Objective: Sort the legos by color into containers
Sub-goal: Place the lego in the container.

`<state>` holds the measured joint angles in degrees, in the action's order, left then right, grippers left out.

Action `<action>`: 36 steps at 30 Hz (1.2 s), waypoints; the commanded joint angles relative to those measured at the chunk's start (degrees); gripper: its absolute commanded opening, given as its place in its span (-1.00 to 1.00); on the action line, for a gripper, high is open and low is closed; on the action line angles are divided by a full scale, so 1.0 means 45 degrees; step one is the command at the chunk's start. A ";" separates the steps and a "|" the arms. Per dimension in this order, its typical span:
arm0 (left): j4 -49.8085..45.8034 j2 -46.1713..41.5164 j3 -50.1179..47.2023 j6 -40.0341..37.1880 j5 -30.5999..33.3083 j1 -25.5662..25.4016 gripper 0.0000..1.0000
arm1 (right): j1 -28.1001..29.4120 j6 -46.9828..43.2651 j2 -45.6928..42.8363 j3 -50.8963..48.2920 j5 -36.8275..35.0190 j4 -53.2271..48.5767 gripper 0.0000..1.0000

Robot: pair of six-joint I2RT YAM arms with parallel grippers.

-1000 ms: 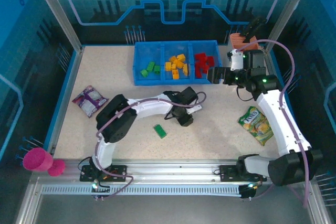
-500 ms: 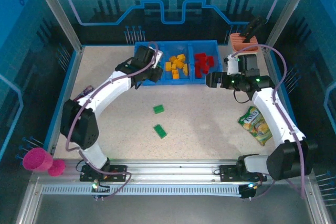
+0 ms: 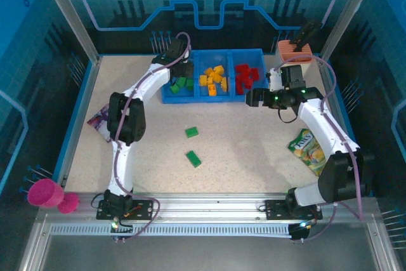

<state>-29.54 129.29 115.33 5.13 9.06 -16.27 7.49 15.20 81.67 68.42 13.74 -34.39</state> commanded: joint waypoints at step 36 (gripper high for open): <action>-0.0715 -0.7663 -0.9462 -0.3800 -0.1729 -0.1702 0.33 | 0.1276 -0.1064 0.0738 0.2411 -0.0133 -0.0912 1.00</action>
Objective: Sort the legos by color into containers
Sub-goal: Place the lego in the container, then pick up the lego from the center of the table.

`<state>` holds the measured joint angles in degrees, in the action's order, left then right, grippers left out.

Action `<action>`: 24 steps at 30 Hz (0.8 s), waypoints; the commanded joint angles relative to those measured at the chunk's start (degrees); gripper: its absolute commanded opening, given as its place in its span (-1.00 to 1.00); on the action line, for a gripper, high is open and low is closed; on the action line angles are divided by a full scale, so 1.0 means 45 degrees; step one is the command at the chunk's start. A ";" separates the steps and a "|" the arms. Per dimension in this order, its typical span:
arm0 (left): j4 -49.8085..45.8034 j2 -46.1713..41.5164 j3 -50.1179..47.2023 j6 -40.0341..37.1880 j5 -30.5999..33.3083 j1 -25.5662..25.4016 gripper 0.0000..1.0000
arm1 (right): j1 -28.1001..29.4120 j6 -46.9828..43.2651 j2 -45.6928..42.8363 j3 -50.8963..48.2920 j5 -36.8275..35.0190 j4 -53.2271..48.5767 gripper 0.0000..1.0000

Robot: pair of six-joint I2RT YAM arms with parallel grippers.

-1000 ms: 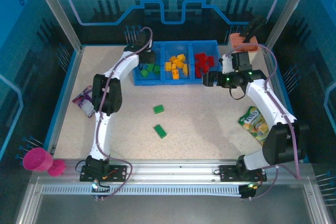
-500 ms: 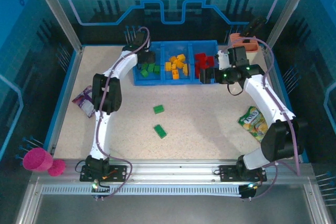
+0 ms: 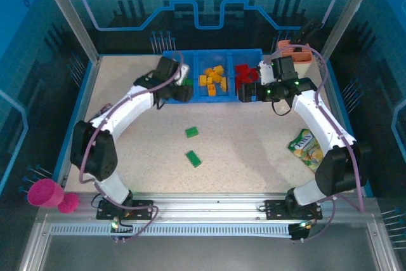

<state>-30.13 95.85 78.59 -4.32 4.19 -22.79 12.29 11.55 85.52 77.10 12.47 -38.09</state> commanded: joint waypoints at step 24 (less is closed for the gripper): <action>0.0417 0.2027 -0.2327 -0.2750 -0.1611 -0.1396 0.43 | 0.0495 -0.0242 0.0191 0.0484 -0.0289 -0.0462 1.00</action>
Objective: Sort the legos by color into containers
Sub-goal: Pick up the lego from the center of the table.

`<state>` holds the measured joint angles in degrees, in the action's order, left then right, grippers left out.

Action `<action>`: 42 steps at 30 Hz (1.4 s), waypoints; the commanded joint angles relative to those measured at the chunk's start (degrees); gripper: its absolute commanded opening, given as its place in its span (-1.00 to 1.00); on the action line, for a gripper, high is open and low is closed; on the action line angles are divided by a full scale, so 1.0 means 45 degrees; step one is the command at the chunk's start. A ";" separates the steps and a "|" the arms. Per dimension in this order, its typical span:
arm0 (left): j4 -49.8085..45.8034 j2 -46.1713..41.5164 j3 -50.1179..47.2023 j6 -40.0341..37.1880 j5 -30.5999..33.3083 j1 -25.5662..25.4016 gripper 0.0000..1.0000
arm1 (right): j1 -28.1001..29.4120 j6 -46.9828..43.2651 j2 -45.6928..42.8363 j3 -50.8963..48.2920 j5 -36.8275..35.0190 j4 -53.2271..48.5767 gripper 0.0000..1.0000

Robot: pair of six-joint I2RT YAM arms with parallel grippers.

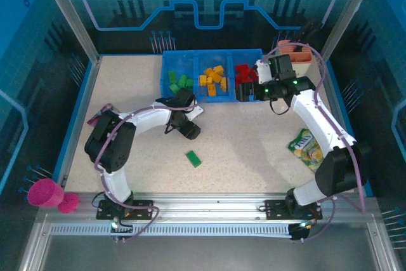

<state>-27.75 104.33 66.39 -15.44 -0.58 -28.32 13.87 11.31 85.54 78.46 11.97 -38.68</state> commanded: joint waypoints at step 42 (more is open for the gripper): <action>0.0005 0.3202 0.9030 0.4748 0.0225 0.3557 -0.52 | 0.0006 0.0307 0.0778 -0.0183 -0.0124 0.1719 1.00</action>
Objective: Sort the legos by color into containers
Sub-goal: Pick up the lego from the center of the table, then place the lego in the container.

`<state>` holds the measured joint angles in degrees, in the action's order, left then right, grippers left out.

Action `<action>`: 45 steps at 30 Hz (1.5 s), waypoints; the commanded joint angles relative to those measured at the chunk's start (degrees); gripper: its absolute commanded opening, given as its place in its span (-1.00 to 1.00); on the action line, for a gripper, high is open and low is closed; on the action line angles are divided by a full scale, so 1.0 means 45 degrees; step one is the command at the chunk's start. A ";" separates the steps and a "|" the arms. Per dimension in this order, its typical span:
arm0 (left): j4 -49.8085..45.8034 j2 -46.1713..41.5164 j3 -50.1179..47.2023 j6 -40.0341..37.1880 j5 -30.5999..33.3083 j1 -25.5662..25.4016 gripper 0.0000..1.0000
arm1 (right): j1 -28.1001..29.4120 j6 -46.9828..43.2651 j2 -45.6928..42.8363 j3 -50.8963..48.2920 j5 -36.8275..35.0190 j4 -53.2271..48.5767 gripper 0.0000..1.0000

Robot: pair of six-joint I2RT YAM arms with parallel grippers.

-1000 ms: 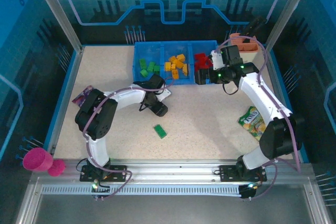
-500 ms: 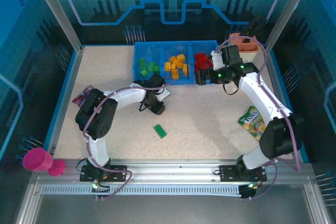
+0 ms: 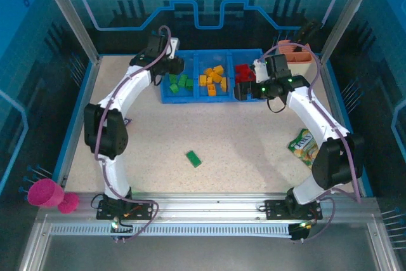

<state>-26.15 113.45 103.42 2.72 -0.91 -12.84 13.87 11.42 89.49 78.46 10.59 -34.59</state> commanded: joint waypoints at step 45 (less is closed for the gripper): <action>-0.2539 -0.2267 -0.2335 0.2138 0.1107 -0.0755 -0.06 | -0.0284 0.0372 -0.0869 -0.1393 0.0557 0.0986 1.00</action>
<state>-33.56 110.30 98.19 9.67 1.41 -13.96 13.08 12.67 88.14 73.06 11.64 -30.79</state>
